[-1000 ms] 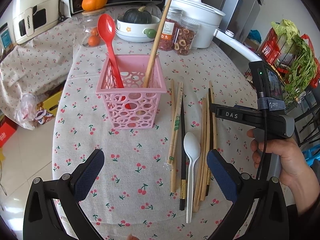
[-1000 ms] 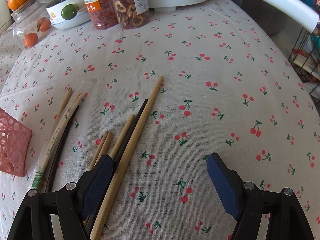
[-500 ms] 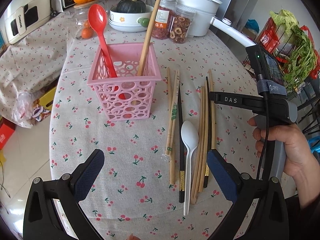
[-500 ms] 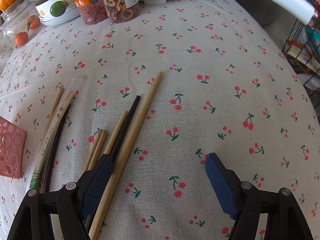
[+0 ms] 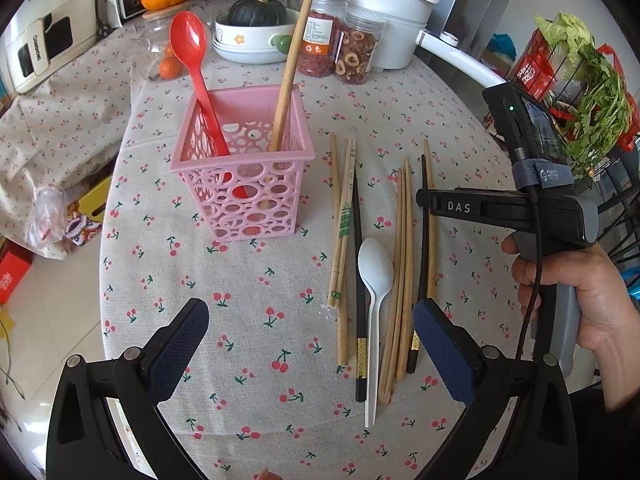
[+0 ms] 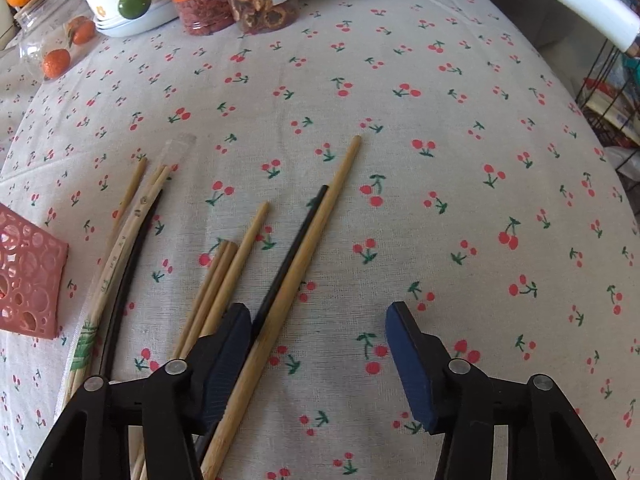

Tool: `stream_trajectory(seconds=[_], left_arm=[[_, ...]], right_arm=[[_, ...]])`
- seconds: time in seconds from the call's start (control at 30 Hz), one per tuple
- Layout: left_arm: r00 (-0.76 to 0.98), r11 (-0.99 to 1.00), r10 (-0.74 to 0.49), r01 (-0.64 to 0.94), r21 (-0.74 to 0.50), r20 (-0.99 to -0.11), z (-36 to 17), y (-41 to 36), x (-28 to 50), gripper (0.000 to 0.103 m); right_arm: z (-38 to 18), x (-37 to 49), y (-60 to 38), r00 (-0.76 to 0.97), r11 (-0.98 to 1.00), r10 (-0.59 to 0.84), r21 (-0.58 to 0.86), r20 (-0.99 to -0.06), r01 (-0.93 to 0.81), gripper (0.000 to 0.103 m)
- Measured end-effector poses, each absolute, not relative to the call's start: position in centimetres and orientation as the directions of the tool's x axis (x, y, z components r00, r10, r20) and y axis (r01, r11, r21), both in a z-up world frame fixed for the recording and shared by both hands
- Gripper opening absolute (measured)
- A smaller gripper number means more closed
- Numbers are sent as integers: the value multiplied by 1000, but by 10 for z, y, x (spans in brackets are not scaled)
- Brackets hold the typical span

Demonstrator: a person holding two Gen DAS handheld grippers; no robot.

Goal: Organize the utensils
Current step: 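Move the right gripper back and grasp another wooden chopstick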

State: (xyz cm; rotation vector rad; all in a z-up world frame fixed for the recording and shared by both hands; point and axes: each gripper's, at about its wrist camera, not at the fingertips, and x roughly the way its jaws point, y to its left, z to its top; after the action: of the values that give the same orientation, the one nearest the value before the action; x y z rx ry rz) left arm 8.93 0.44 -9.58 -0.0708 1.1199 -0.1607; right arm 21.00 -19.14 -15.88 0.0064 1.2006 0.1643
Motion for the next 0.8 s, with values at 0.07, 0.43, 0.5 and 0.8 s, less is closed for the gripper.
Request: stream_trajectory(seconds=[0.07,0.43,0.5,0.8], left_arm=[[423,985,-170,92,-145,-890,-96,4,90,103],[417,984,-179,97,-153,-891,-97,3,91,103],[421,983,-180,104,-150,-889,-95,1,91,103],[425,972,-222,166,-166,-877,-87,-21,88,103]], right_arm=[[-159,208,-182,354,985,99,41,-930,-168,54],[-155,214,-215,302,978,207,193,-930,-77,33],[-155,212,-207,314,983,176,153,-933,-98,33],[-155,207,-207,290,987,110,69,-951,-145,5]])
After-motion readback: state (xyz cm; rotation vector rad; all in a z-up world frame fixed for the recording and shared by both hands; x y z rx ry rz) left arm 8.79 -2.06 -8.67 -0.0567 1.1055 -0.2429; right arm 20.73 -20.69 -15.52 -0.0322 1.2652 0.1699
